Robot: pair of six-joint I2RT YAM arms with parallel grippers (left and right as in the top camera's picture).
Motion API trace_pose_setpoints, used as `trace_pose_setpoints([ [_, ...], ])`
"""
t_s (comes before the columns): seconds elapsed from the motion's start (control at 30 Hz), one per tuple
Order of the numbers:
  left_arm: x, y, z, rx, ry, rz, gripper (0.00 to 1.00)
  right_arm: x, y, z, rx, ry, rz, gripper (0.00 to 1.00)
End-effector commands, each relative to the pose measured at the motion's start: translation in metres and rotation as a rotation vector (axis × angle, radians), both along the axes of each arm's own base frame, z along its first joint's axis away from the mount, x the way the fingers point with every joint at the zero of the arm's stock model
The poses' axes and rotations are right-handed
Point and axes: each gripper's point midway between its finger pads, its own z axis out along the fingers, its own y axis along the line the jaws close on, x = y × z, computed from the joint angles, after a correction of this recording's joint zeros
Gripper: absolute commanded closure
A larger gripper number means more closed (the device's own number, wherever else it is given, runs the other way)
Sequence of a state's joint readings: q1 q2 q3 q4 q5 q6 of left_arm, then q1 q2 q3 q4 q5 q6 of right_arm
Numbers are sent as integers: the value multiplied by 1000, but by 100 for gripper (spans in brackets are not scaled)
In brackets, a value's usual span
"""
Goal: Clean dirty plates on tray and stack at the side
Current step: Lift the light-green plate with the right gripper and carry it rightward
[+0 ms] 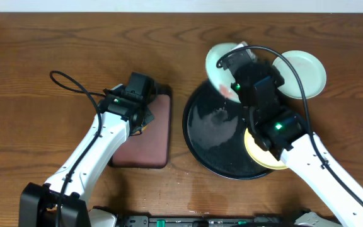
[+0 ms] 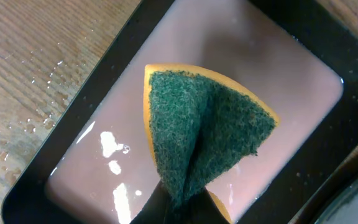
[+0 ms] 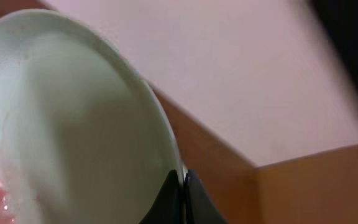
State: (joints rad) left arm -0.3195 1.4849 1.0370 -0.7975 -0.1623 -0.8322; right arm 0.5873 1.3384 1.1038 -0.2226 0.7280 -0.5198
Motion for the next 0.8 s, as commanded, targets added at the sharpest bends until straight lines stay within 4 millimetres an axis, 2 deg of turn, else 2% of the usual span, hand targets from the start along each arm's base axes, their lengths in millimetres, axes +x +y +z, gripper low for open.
trace_pose_setpoints([
  [0.0, -2, 2, -3, 13, 19, -15, 92, -5, -14, 29, -171, -64, -61, 99],
  [0.2, -3, 2, -4, 13, 19, -15, 92, -6, 1, 35, -293, -64, 13, 99],
  [0.4, -3, 2, -4, 13, 19, -14, 92, -6, 1, 36, -391, -43, 41, 99],
  [0.77, -3, 2, -4, 13, 19, -14, 92, -6, 1, 38, -399, -47, 44, 99],
])
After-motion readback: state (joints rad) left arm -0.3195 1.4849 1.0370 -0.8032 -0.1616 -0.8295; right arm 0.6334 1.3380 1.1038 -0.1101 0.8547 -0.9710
